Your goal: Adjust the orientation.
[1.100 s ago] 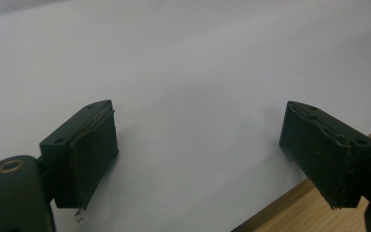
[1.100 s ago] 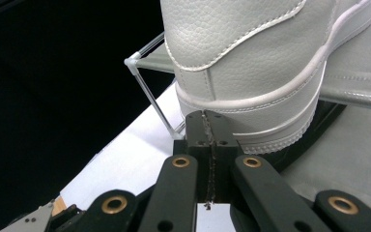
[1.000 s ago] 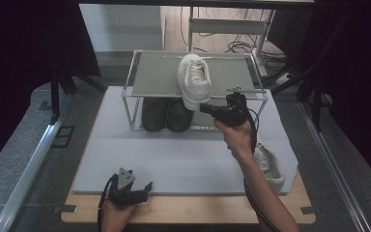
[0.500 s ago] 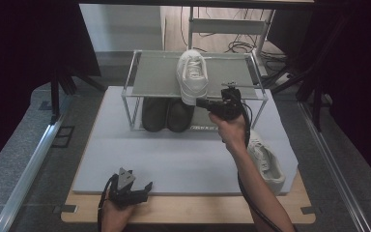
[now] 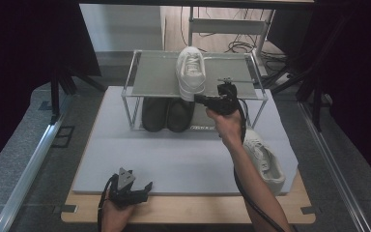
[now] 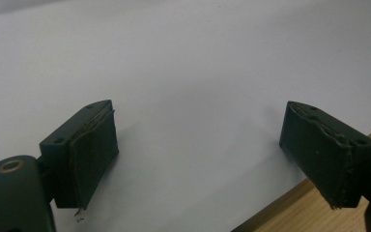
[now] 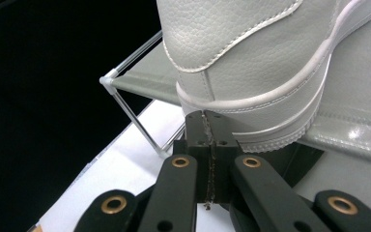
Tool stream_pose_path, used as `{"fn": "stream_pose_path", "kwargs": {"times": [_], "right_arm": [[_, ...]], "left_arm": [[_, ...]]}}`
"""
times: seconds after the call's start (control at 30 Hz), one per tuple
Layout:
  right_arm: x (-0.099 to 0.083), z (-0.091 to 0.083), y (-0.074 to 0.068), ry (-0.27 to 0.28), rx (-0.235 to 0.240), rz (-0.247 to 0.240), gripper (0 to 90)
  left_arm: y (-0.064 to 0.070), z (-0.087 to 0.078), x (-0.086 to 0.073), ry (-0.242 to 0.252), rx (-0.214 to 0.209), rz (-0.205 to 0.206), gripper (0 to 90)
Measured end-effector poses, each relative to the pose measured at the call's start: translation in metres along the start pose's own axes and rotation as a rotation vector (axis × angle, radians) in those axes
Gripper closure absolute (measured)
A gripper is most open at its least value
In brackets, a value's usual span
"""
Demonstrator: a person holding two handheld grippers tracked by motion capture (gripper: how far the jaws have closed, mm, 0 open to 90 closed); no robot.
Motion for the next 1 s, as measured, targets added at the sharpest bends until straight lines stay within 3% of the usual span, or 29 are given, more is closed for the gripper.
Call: {"fn": "stream_pose_path", "kwargs": {"times": [0.4,0.6,1.0], "right_arm": [[0.001,0.015,-0.001,0.004,0.002,0.006,90.0],[0.001,0.022,-0.004,0.004,0.007,-0.018,90.0],[-0.002,0.009,-0.002,-0.009,-0.008,-0.056,88.2]], "left_arm": [[0.000,0.000,0.000,0.000,0.000,0.000,13.1],[0.000,0.000,0.000,0.000,0.000,0.003,13.1],[0.000,0.000,0.000,0.000,0.000,0.001,13.1]]}}
Point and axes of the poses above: each handheld gripper's, and its own axes: z roughly forward along the jaws, x roughly out of its top, y roughly to its right, the point moved 6 cm from there along z, roughly forward along the jaws, and after that the axes turned 13 degrees about y, right-handed, at the moved point
